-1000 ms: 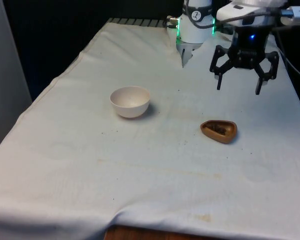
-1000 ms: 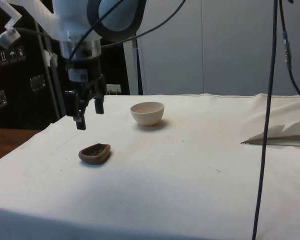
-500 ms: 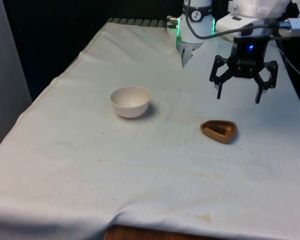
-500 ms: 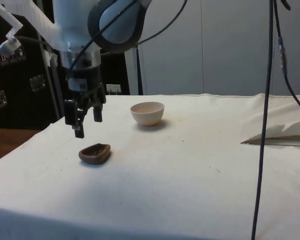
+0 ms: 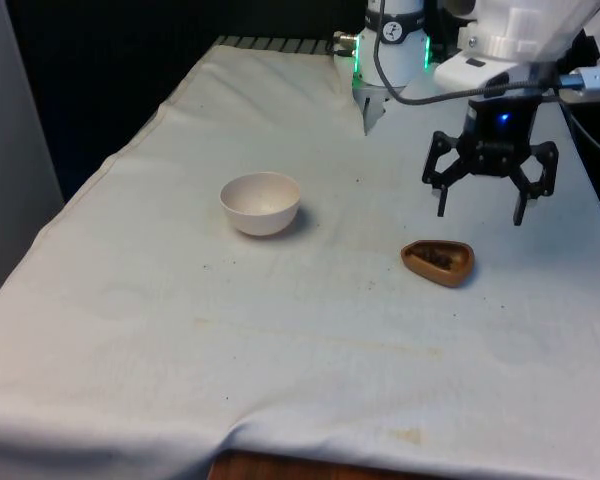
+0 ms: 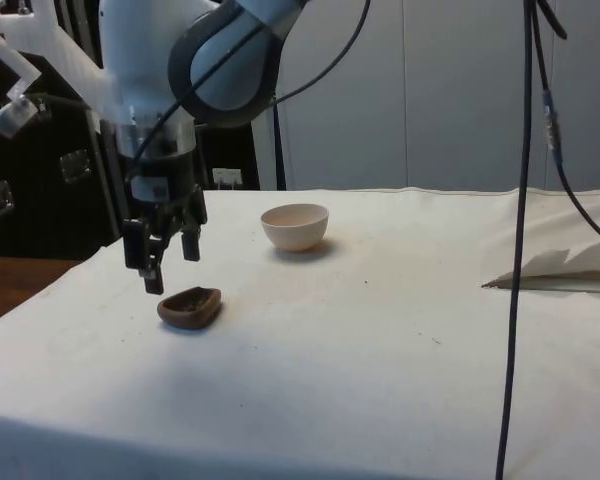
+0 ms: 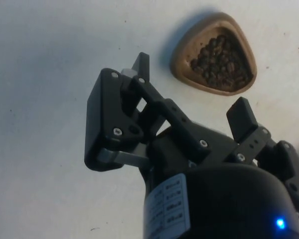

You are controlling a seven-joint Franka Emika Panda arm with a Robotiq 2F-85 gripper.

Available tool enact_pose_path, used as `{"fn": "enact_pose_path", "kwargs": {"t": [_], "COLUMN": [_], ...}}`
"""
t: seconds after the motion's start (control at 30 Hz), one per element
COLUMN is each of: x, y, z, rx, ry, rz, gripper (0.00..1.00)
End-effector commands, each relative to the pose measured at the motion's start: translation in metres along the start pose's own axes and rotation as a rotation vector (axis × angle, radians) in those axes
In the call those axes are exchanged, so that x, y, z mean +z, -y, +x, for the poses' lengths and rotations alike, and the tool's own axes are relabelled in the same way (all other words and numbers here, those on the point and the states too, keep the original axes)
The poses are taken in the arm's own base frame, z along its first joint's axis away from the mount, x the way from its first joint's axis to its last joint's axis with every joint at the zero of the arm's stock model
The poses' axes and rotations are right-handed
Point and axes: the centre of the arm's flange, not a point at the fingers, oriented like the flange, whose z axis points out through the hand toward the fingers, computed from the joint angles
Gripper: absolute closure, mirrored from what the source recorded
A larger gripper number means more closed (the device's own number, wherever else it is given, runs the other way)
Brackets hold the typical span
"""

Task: Pour the coffee beans from the cup into the bowl.

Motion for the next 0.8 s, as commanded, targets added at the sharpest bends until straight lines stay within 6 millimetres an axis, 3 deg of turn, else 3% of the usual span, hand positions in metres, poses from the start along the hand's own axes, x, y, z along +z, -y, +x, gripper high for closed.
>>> {"fn": "enact_pose_path", "kwargs": {"t": [0.0, 0.77], "x": [0.002, 0.030], "y": [0.001, 0.009], "z": [0.001, 0.007], "rx": [0.002, -0.012], "ry": [-0.004, 0.012], "rz": [-0.004, -0.019], "gripper": [0.00, 0.00]}}
